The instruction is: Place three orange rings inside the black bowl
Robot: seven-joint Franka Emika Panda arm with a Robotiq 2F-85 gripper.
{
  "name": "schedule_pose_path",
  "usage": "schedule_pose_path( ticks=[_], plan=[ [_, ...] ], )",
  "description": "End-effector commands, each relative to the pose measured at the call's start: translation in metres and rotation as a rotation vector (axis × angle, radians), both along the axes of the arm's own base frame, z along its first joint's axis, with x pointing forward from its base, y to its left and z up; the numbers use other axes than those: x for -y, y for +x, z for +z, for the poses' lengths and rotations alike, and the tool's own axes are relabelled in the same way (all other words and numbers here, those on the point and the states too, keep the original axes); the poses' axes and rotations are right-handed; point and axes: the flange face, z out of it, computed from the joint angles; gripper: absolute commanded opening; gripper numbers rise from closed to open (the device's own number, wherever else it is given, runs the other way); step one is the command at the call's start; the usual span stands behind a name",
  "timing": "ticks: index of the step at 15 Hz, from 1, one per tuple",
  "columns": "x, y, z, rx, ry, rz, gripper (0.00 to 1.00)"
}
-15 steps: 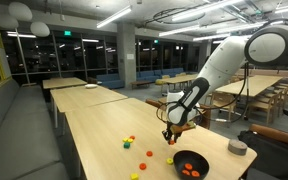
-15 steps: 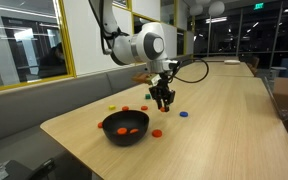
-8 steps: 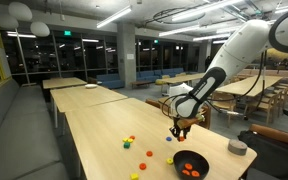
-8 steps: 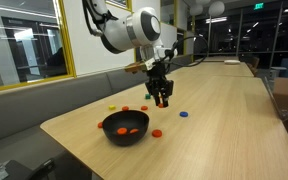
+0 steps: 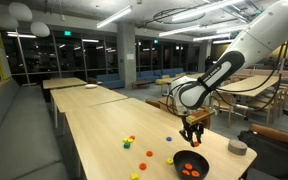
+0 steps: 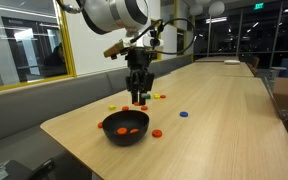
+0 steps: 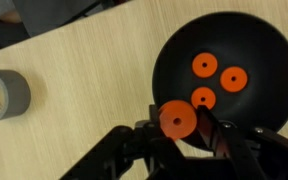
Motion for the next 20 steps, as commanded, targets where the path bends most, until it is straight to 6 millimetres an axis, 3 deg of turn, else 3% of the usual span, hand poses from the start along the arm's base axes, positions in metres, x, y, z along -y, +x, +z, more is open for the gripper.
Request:
schedule_pose_path(
  ticks=[1, 12, 18, 20],
  plan=[
    [-0.002, -0.018, 0.011, -0.06, 0.096, -0.033, 0.25],
    [0.009, -0.019, -0.02, -0.205, 0.331, -0.198, 0.25],
    [0.006, 0.002, -0.036, -0.193, 0.402, -0.299, 0.24],
    [0.008, 0.011, -0.037, -0.173, 0.392, -0.31, 0.68]
  ],
)
